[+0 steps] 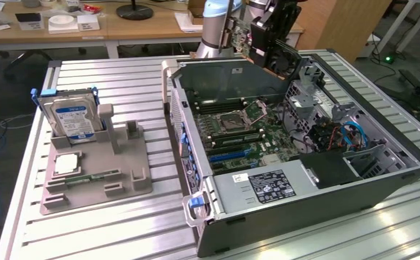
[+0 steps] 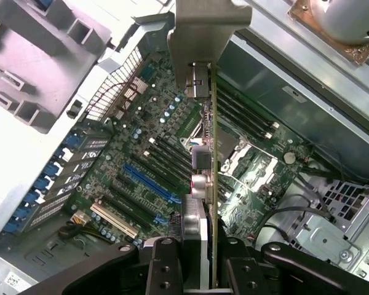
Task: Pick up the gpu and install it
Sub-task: 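Insert the gpu into the slot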
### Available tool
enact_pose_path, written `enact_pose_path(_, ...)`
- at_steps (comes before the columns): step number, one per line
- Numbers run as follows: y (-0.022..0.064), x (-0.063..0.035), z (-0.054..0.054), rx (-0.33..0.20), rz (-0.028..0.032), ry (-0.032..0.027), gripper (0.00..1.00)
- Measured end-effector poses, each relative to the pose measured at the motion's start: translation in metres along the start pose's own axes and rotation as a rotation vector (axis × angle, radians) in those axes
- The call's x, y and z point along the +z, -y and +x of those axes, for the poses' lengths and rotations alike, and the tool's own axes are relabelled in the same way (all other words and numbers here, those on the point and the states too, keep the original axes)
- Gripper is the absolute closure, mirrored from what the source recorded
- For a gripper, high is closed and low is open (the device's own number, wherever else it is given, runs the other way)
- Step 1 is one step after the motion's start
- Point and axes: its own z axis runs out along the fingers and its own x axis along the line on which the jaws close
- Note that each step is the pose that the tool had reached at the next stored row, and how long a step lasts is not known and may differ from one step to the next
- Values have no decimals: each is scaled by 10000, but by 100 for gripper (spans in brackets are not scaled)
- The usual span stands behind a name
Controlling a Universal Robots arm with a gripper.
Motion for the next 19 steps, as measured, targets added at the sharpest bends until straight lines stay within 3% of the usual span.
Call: enact_pose_path(19, 3, 0, 2, -1384, -37, -45, 72)
